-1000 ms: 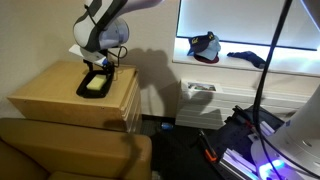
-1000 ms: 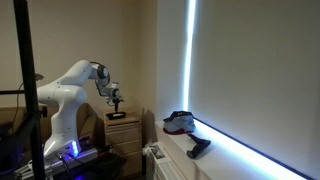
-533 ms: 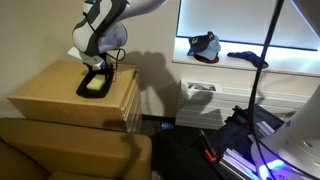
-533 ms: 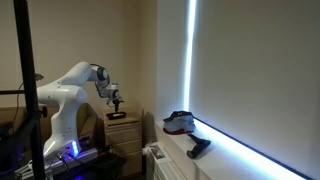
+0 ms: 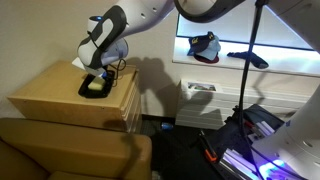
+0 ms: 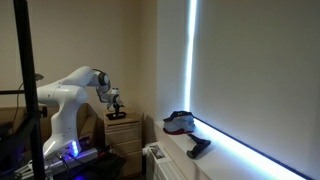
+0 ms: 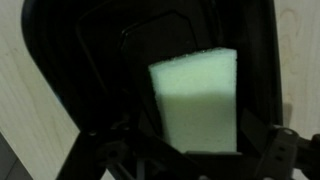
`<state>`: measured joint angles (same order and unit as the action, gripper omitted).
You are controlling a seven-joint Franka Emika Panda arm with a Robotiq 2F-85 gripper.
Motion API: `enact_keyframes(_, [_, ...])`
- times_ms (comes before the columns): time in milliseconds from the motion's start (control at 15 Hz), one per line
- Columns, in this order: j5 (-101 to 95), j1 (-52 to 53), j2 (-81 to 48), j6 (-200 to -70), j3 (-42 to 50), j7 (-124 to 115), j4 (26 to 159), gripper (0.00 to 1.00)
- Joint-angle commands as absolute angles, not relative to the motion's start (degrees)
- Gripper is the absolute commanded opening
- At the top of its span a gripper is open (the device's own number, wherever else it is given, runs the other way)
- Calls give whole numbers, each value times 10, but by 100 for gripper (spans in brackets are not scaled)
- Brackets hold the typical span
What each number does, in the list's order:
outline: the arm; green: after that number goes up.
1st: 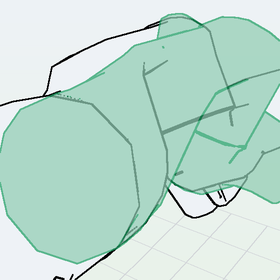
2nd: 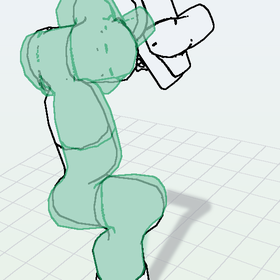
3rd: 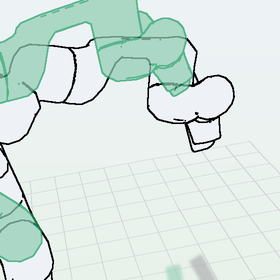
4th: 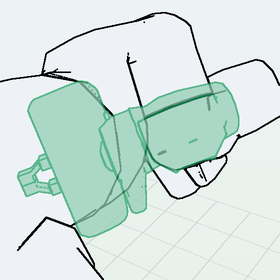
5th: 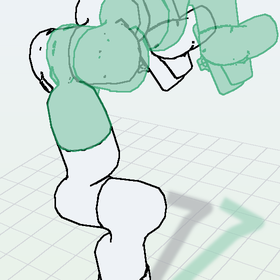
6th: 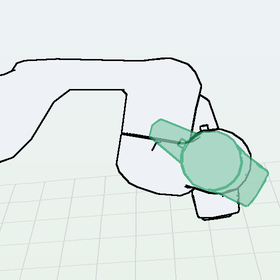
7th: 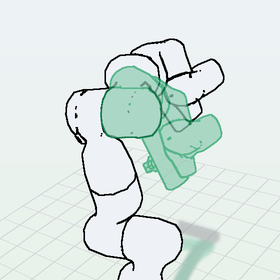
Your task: Put the yellow sponge directly on top of the chest of drawers
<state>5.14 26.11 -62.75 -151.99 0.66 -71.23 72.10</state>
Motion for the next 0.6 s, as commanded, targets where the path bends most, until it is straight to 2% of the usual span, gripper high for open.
enact_keyframes(0, [57, 255, -657, -1509, 1, -717, 676, 100])
enact_keyframes(67, [58, 254, -663, -1504, 1, -718, 670, 75])
enact_keyframes(133, [59, 252, -666, -1497, -2, -715, 667, 74])
enact_keyframes(533, [56, 249, -668, -1454, 0, -721, 643, 33])
